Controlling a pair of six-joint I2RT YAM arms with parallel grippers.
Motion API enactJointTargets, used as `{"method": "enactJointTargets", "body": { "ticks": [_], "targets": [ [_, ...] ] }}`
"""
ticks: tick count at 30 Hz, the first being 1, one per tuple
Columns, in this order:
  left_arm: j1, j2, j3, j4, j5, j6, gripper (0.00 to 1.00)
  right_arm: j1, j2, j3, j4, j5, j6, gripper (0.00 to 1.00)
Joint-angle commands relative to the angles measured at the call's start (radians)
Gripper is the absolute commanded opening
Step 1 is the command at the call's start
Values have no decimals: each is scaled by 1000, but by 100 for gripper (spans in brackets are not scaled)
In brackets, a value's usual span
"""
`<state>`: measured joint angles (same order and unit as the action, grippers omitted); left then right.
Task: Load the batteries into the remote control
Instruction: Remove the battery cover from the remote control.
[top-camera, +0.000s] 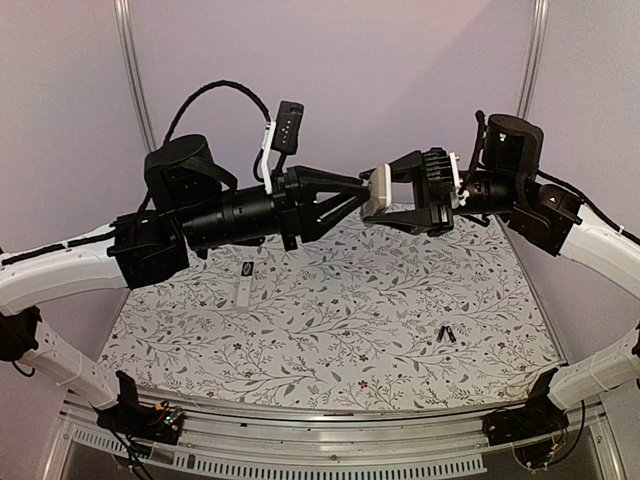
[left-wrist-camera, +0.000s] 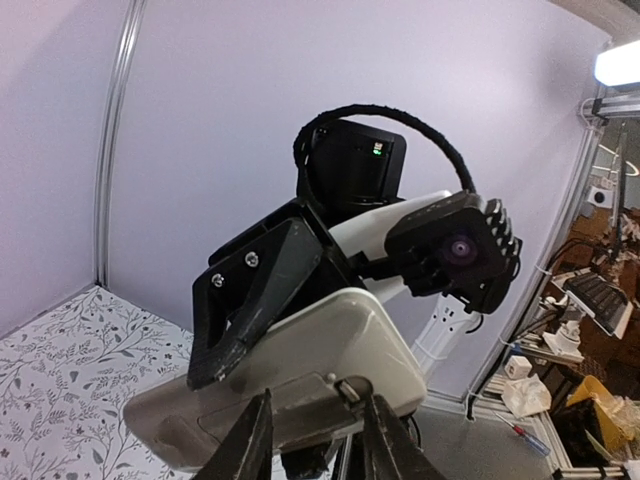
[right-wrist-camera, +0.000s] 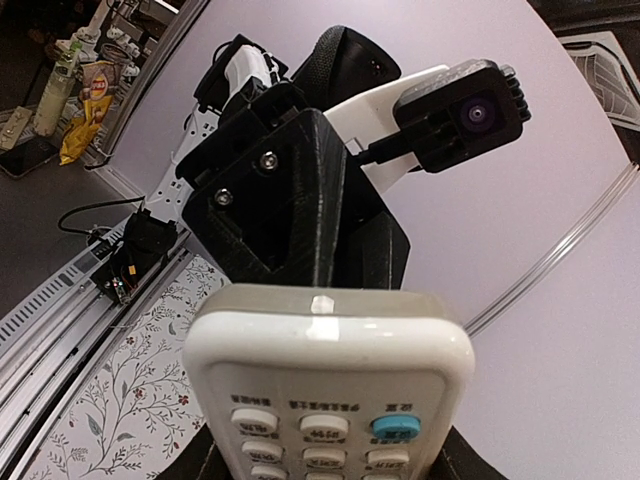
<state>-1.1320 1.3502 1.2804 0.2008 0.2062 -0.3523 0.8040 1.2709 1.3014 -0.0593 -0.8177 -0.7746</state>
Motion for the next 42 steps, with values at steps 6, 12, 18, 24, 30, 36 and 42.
{"method": "enactJointTargets", "body": {
  "ticks": [6, 12, 18, 24, 30, 36, 42],
  "targets": [
    [12, -8, -14, 68, -25, 7, 32, -1, -24, -4, 15, -3, 12, 5],
    [11, 10, -2, 48, -14, 3, 32, -2, -30, -8, 16, 2, 10, 5],
    [12, 34, 16, 39, 11, -7, 32, -2, -30, -14, 18, 1, 8, 5],
    [12, 37, 19, 60, 20, -8, 32, -2, -30, -21, 20, 2, 6, 5],
    [12, 33, 15, 76, 20, -8, 32, -2, -29, -27, 25, 4, 8, 5],
    [11, 17, -1, 99, 38, 0, 32, -2, -32, -33, 26, 15, 8, 5],
    [10, 6, -18, 103, 33, 0, 33, -2, -34, -36, 29, 19, 12, 5]
  ]
}}
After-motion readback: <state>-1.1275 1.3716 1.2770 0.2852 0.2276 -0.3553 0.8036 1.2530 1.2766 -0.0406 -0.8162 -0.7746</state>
